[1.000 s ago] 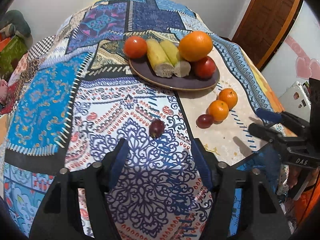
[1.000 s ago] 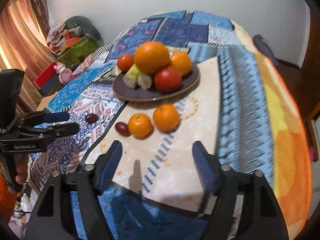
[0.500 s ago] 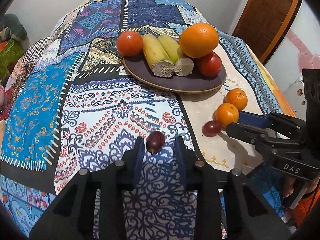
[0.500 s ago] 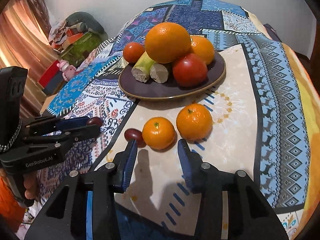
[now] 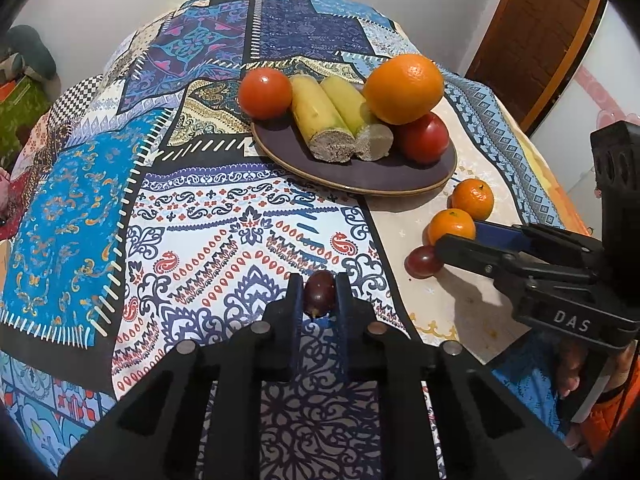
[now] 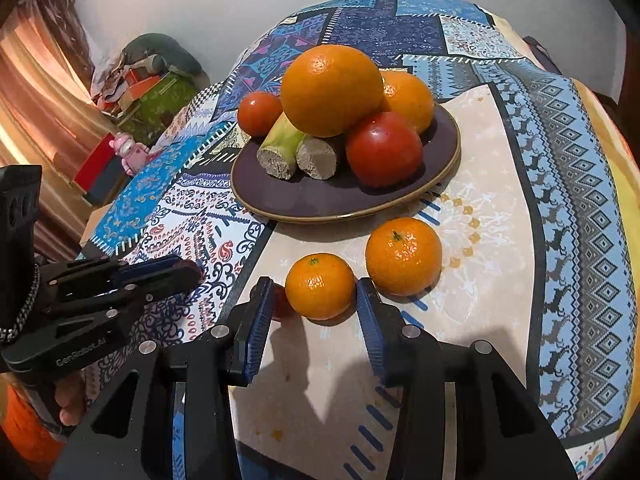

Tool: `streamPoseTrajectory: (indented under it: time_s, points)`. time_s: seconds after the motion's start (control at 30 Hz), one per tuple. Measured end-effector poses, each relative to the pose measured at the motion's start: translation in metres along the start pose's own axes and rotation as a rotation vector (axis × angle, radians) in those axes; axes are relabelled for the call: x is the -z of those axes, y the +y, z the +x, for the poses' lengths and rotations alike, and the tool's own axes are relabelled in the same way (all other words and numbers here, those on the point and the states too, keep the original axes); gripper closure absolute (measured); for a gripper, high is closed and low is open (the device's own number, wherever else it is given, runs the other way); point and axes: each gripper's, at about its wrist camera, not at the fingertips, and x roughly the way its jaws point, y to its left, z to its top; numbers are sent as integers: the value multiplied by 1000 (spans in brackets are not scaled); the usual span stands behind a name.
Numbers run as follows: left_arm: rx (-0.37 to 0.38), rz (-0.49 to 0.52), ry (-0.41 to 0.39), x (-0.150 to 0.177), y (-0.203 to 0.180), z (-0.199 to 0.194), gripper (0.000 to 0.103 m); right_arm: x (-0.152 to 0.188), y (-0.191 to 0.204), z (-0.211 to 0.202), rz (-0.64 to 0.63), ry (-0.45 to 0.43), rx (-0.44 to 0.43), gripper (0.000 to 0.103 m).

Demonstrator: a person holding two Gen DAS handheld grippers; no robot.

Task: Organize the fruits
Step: 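Close left tool on the date while right tool grasps the tangerine, then carry the date in left tool onto the plate while right tool lowers the tangerine there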

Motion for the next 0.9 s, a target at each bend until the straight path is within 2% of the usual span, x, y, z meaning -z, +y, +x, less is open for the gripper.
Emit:
streamPoseTrajectory:
  time_s: [0.07,0.43,0.63,0.9]
  points:
    - [4,0,-9,0,0,-4,89,-1,0,-1,-4,-7,12,70]
    - [1,25,-76,-6,-8,-32,89,-4,7,-22,-34,-56,-10,70]
    - [-2,28,-109,-25,-8,-37,89,-19,14,-27,-51,-96,-20,70]
    - [-19,11,-138,-58,-1,-28,89,-38,17,-11,-70,-107,-3,70]
